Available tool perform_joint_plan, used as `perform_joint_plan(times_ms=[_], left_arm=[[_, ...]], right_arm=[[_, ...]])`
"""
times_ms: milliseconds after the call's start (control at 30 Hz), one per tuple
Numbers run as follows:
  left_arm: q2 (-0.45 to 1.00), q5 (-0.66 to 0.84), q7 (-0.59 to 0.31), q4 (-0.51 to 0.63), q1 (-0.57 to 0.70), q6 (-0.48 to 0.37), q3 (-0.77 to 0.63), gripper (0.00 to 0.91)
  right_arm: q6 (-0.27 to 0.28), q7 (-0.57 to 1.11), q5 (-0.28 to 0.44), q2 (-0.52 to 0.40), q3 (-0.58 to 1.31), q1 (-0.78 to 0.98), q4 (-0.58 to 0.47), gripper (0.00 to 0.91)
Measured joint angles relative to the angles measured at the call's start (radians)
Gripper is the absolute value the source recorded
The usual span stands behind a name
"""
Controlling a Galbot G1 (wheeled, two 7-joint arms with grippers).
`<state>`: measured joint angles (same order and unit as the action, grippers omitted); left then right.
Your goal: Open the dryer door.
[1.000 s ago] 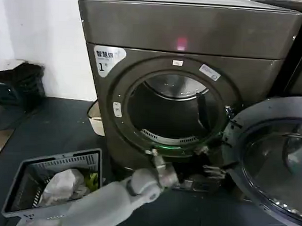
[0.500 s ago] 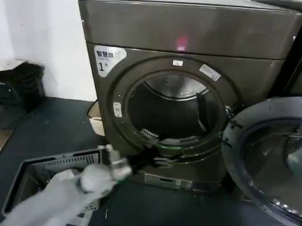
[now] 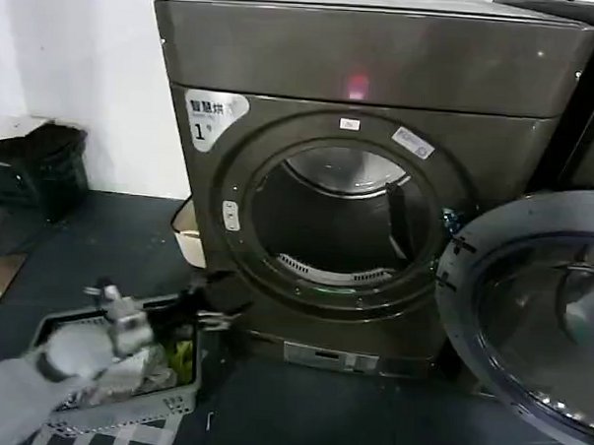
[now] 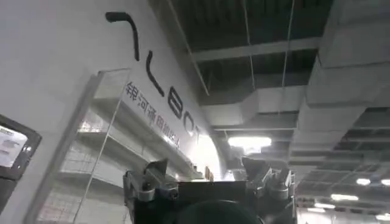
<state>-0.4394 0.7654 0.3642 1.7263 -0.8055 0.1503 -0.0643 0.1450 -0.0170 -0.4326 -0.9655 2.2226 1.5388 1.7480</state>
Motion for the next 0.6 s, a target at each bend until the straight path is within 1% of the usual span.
perform_joint_plan(times_ms=[67,167,300,433,500,600], left_arm=[[0.040,-0.005,0.033,-0.020,-0.017,-0.029,0.025,0.907],[0.093,-0.070,0.106,-0.057,-0.023,-0.005,0.058,0.907],[0.162,-0.159,0.205,-0.118,-0.052,-0.002,0.103,0.907],[0.226,-0.251,0.300,-0.151,-0.051,0.001,0.133,0.907],[0.247,-0.310,0.357,-0.170,-0.045,0.022,0.146,0.907],[0.267,-0.351,0.402,-0.191,-0.046,0.028,0.156,0.907]], right_arm=[[-0.001,-0.001,0.004,0.000,-0.010,-0.014,-0.004,0.907],[-0.004,-0.003,0.017,0.005,-0.027,-0.039,-0.018,0.907],[-0.017,-0.006,0.026,0.011,-0.037,-0.057,-0.036,0.907],[-0.023,-0.007,0.034,0.015,-0.048,-0.070,-0.054,0.907],[-0.025,-0.011,0.037,0.015,-0.052,-0.074,-0.060,0.907],[-0.026,-0.013,0.039,0.015,-0.056,-0.076,-0.062,0.907]])
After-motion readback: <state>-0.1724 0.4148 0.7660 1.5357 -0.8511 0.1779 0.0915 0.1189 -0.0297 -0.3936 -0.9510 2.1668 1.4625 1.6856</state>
